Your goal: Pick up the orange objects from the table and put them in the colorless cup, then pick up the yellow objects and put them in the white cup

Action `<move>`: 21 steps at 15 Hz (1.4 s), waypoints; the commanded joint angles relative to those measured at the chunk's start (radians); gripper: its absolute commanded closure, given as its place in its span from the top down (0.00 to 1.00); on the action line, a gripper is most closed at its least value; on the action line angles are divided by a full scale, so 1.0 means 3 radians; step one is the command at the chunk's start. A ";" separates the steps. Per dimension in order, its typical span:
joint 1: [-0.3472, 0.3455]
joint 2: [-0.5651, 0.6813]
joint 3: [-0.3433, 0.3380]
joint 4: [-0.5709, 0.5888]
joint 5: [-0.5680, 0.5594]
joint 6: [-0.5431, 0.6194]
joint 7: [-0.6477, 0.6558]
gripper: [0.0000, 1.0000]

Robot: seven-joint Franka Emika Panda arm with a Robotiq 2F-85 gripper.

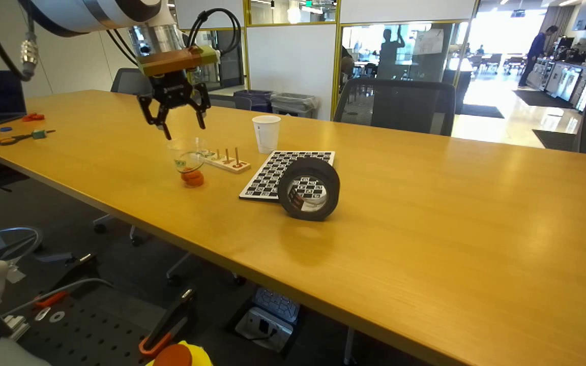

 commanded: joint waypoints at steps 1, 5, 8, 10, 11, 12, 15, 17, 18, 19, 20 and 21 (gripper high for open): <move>-0.0108 -0.0250 0.0030 0.0013 -0.0355 -0.0247 0.0682 1.00; -0.0132 -0.0805 -0.0002 -0.0118 -0.0341 -0.0768 0.1248 1.00; -0.0161 -0.1292 -0.0062 -0.0217 -0.0236 -0.1280 0.1543 1.00; -0.0196 -0.1589 -0.0138 -0.0256 -0.0180 -0.1637 0.1695 1.00; -0.0221 -0.1717 -0.0177 -0.0270 -0.0159 -0.1806 0.1770 1.00; -0.0255 -0.1837 -0.0211 -0.0278 -0.0139 -0.1970 0.1853 1.00; -0.0362 -0.2145 -0.0267 -0.0304 -0.0067 -0.2357 0.2157 1.00; -0.0397 -0.2355 -0.0278 -0.0402 -0.0055 -0.2406 0.2286 1.00; -0.0380 -0.2438 -0.0300 -0.0453 -0.0056 -0.2386 0.2244 1.00; -0.0359 -0.2503 -0.0333 -0.0501 -0.0046 -0.2348 0.2185 1.00; -0.0349 -0.2565 -0.0358 -0.0540 -0.0043 -0.2329 0.2144 1.00; -0.0346 -0.2613 -0.0384 -0.0579 -0.0022 -0.2307 0.2130 1.00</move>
